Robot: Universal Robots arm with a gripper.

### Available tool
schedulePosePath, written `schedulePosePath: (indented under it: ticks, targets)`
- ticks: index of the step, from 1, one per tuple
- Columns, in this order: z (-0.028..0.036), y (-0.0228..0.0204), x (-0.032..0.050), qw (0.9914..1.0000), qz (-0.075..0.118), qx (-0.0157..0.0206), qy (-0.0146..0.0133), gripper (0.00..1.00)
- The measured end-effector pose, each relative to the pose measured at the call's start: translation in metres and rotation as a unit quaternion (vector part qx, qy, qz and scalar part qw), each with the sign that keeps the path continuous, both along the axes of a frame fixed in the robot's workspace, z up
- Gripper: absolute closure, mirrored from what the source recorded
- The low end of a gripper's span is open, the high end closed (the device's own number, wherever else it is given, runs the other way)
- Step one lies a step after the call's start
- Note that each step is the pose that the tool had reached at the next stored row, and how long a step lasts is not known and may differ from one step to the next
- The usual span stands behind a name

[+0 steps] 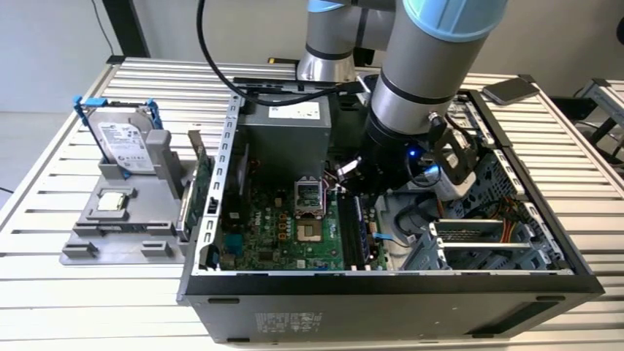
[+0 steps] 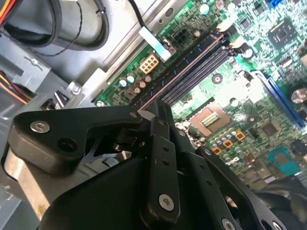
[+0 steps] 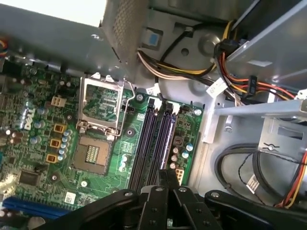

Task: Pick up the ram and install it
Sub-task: 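Press down the ram until it locks into place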

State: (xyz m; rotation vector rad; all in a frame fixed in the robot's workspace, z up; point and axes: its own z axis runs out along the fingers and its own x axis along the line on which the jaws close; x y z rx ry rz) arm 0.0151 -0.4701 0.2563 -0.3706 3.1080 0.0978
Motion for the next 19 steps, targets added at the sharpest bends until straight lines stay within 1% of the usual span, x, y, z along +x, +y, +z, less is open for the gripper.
schedulePosePath:
  ticks: [4, 6, 9, 12, 14, 17, 19]
  targets:
    - [0.0, 0.0, 0.0, 0.9997, 0.025, 0.0, -0.0017, 1.0]
    - [0.0, 0.0, 0.0, 0.99929, 0.038, 0.0, -0.0028, 1.0]
    - [0.0, 0.0, 0.0, 0.9984, 0.056, 0.0, -0.0043, 1.0]
    - [0.0001, 0.0, 0.0001, 0.99716, 0.075, 0.0, -0.0057, 1.0]
    - [0.0001, 0.0, 0.0002, 0.99616, 0.087, 0.0001, -0.0069, 1.0]
    - [0.0001, 0.0, 0.0002, 0.99443, 0.105, 0.0004, -0.0092, 1.0]
    - [0.0001, 0.0, 0.0002, 0.99311, 0.117, 0.0005, -0.0111, 1.0]
